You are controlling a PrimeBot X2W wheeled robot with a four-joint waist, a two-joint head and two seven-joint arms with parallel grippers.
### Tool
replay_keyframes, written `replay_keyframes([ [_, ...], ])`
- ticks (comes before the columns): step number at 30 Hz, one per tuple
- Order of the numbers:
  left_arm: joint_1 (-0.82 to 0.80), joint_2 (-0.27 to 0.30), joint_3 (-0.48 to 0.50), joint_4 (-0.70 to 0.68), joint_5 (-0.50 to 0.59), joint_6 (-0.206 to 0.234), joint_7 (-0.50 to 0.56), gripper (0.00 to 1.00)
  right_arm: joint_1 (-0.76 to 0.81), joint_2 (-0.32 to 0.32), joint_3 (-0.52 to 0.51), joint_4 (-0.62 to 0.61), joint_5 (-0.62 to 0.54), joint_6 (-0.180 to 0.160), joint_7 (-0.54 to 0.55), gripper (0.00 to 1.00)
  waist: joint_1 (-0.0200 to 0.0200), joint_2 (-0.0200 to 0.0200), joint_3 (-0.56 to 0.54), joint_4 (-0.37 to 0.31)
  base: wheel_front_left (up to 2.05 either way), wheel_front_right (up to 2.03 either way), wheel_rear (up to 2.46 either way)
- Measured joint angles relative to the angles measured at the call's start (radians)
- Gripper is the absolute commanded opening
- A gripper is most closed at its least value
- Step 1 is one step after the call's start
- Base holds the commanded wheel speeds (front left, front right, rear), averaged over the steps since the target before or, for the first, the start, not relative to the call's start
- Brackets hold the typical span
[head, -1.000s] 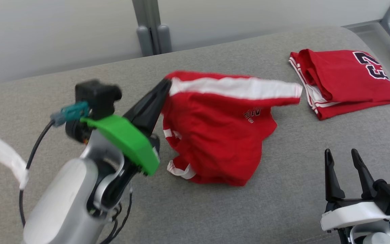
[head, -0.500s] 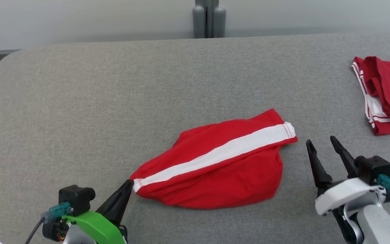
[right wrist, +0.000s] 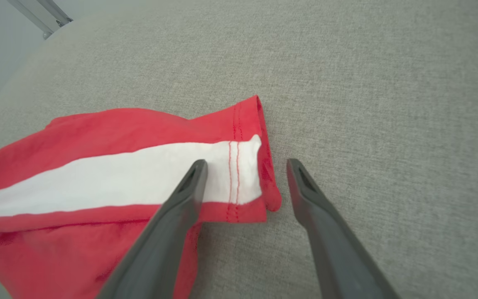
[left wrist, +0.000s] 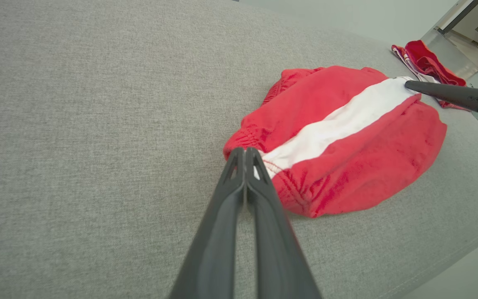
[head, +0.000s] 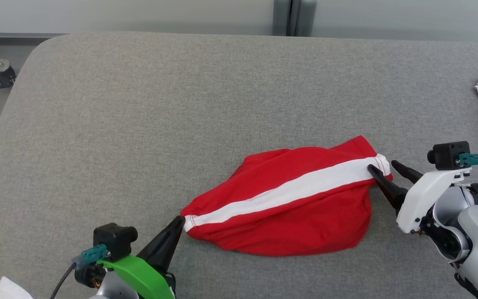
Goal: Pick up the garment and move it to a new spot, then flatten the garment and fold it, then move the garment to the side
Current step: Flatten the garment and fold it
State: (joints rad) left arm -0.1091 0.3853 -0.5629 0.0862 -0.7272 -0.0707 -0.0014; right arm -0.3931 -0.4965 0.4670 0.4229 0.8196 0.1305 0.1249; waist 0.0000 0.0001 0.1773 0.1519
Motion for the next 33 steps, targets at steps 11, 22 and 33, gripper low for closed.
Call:
replay_keyframes([
  [11,-0.167,-0.015,0.013,0.003,0.068,-0.022,-0.093,0.00,-0.079,-0.111,0.023,-0.094,0.087,0.000,-0.129,0.00,0.0000,0.0000,0.017,0.004,0.00,0.00,0.00],
  [22,-0.954,0.005,0.038,0.086,0.120,-0.058,-0.042,0.00,-0.699,-0.191,-0.088,-0.130,-0.079,0.000,-0.246,0.00,0.0000,0.0000,0.169,-0.074,0.00,0.00,0.00],
  [33,-1.373,-0.058,-0.132,0.276,0.096,-0.059,-0.239,0.00,-1.009,-0.159,-0.175,-0.075,-0.291,0.000,-0.361,0.00,0.0002,0.0000,0.337,-0.186,0.00,0.00,0.00],
])
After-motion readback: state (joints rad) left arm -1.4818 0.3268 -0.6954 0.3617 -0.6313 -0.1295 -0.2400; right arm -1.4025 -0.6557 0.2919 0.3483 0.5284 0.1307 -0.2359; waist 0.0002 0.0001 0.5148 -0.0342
